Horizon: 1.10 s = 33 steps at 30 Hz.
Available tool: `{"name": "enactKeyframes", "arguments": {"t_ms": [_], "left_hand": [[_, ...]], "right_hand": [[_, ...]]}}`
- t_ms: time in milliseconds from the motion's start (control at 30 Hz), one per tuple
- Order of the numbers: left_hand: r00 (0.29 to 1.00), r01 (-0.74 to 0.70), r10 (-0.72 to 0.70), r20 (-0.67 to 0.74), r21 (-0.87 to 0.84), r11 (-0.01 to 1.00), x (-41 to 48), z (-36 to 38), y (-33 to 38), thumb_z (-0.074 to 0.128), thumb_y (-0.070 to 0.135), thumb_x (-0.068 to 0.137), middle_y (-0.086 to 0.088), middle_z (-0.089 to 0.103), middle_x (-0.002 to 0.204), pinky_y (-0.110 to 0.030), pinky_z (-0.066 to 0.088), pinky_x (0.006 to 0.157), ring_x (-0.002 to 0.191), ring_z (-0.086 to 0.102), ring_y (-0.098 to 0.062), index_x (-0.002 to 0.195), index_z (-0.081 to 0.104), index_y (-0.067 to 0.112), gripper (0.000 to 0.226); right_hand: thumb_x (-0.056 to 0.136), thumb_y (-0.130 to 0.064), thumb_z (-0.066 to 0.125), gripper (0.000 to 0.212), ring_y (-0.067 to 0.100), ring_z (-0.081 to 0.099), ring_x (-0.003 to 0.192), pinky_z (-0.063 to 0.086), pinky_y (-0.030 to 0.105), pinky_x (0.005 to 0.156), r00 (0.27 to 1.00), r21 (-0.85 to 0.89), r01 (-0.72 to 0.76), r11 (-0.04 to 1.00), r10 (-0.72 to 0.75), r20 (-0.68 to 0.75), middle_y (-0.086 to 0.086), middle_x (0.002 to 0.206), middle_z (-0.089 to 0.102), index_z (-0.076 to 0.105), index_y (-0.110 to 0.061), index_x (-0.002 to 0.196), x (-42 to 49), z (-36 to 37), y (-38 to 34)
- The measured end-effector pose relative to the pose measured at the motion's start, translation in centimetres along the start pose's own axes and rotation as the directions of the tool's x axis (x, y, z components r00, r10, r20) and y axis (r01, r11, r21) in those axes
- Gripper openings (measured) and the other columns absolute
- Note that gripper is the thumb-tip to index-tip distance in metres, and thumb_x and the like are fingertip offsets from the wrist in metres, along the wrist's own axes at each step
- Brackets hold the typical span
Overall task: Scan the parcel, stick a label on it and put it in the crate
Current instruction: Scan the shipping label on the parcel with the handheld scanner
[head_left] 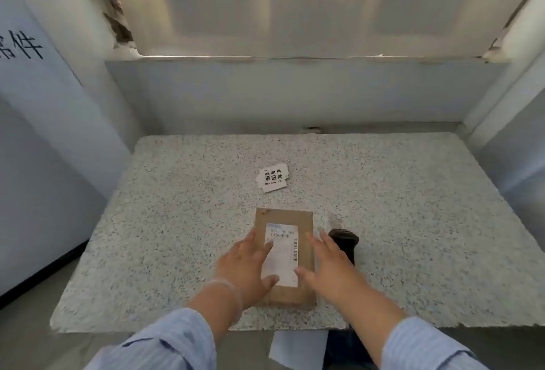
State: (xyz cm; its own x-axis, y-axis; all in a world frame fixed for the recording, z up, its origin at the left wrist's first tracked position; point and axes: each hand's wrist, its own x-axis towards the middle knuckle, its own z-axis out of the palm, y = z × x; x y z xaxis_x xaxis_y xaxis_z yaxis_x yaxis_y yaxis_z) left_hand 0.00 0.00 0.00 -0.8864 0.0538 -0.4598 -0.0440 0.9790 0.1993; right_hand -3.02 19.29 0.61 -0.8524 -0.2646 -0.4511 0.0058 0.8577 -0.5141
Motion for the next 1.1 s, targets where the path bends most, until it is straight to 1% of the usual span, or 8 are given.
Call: {"name": "enactKeyframes", "arguments": {"t_ms": [133, 300, 400, 533, 667, 767, 933, 1100], "left_hand": [[0.996, 0.050, -0.045, 0.073, -0.079, 0.996, 1.5, 1.9, -0.9, 0.040, 0.065, 0.087, -0.001, -0.020, 0.160, -0.046, 0.023, 0.116, 0.147, 0.008, -0.030, 0.149, -0.002, 0.046, 0.077], [0.996, 0.061, -0.028, 0.082, -0.443, 0.894, 2.5, 4.8, -2.1, 0.056, 0.061, 0.081, 0.007, -0.010, 0.161, -0.046, 0.032, 0.113, 0.142, 0.025, -0.027, 0.136, -0.006, 0.068, 0.083], [0.999, 0.012, 0.013, 0.043, -0.545, 0.838, 2.6, 5.6, -2.4, 0.066, 0.057, 0.077, 0.006, -0.005, 0.161, -0.041, 0.034, 0.113, 0.141, 0.026, -0.023, 0.135, -0.003, 0.070, 0.090], [1.000, -0.017, 0.004, -0.021, -0.648, 0.761, 2.7, 6.0, -2.7, 0.070, 0.055, 0.074, 0.006, 0.006, 0.160, -0.041, 0.032, 0.114, 0.142, 0.024, -0.020, 0.135, 0.010, 0.071, 0.086], [1.000, 0.003, -0.017, -0.014, -0.683, 0.730, 2.5, 6.1, -2.6, 0.072, 0.051, 0.075, 0.010, 0.006, 0.159, -0.041, 0.033, 0.114, 0.142, 0.024, -0.018, 0.138, 0.016, 0.066, 0.086], [1.000, 0.004, -0.021, -0.016, -0.698, 0.716, 2.3, 5.6, -2.5, 0.073, 0.045, 0.077, 0.011, 0.006, 0.159, -0.035, 0.031, 0.114, 0.140, 0.026, -0.015, 0.140, 0.017, 0.063, 0.086], [0.997, -0.009, -0.049, -0.058, -0.730, 0.683, 2.6, 4.7, -2.5, 0.074, 0.041, 0.077, 0.011, 0.005, 0.159, -0.039, 0.034, 0.114, 0.138, 0.029, -0.016, 0.132, 0.015, 0.070, 0.086], [0.995, -0.025, -0.055, -0.085, -0.730, 0.683, 3.1, 4.6, -2.7, 0.074, 0.042, 0.077, 0.008, 0.006, 0.160, -0.038, 0.030, 0.115, 0.140, 0.028, -0.015, 0.134, 0.015, 0.068, 0.086]], "right_hand": [[0.083, -0.055, 0.057, 0.085, 0.021, 0.008, 0.146, 0.018, 0.038, 0.115, 0.997, 0.065, -0.025, 0.998, 0.020, 0.069, -0.004, 0.161, -0.003, 0.005, -0.042, 0.149, 2.0, 1.9, 1.0], [0.081, -0.050, 0.063, 0.088, 0.016, 0.025, 0.139, 0.031, 0.037, 0.111, 0.998, 0.175, 0.027, 0.984, -0.036, 0.047, -0.007, 0.158, 0.012, 0.003, -0.052, 0.145, 2.8, 3.8, 2.1], [0.080, -0.050, 0.064, 0.088, 0.014, 0.026, 0.138, 0.032, 0.037, 0.110, 0.998, 0.220, 0.043, 0.975, -0.052, 0.035, -0.009, 0.157, 0.014, 0.003, -0.057, 0.143, 2.9, 4.0, 2.5], [0.081, -0.056, 0.060, 0.084, 0.014, 0.026, 0.139, 0.033, 0.038, 0.109, 0.999, 0.154, 0.039, 0.987, -0.043, 0.020, -0.010, 0.157, 0.016, 0.004, -0.055, 0.144, 2.7, 3.7, 3.0], [0.085, -0.050, 0.058, 0.063, 0.017, 0.046, 0.121, 0.045, 0.040, 0.097, 0.944, 0.139, 0.008, 0.990, 0.038, -0.327, -0.003, 0.136, 0.046, 0.033, -0.036, 0.141, 2.1, 2.2, 3.9], [0.087, -0.042, 0.059, 0.062, 0.025, 0.044, 0.121, 0.043, 0.043, 0.096, 0.846, 0.056, -0.163, 0.985, 0.169, -0.505, 0.007, 0.132, 0.047, 0.034, -0.027, 0.141, 2.2, 0.8, 5.3], [0.090, -0.038, 0.057, 0.075, 0.030, 0.050, 0.118, 0.048, 0.045, 0.091, 0.903, 0.157, -0.302, 0.940, 0.335, -0.268, 0.011, 0.138, 0.044, 0.009, -0.036, 0.148, 3.1, 0.5, 7.0], [0.093, -0.022, 0.055, 0.086, 0.026, 0.060, 0.080, 0.051, 0.036, 0.069, 0.915, 0.263, -0.323, 0.909, 0.371, -0.160, 0.017, 0.129, 0.054, -0.011, -0.042, 0.146, 4.1, 1.2, 7.2]]}}
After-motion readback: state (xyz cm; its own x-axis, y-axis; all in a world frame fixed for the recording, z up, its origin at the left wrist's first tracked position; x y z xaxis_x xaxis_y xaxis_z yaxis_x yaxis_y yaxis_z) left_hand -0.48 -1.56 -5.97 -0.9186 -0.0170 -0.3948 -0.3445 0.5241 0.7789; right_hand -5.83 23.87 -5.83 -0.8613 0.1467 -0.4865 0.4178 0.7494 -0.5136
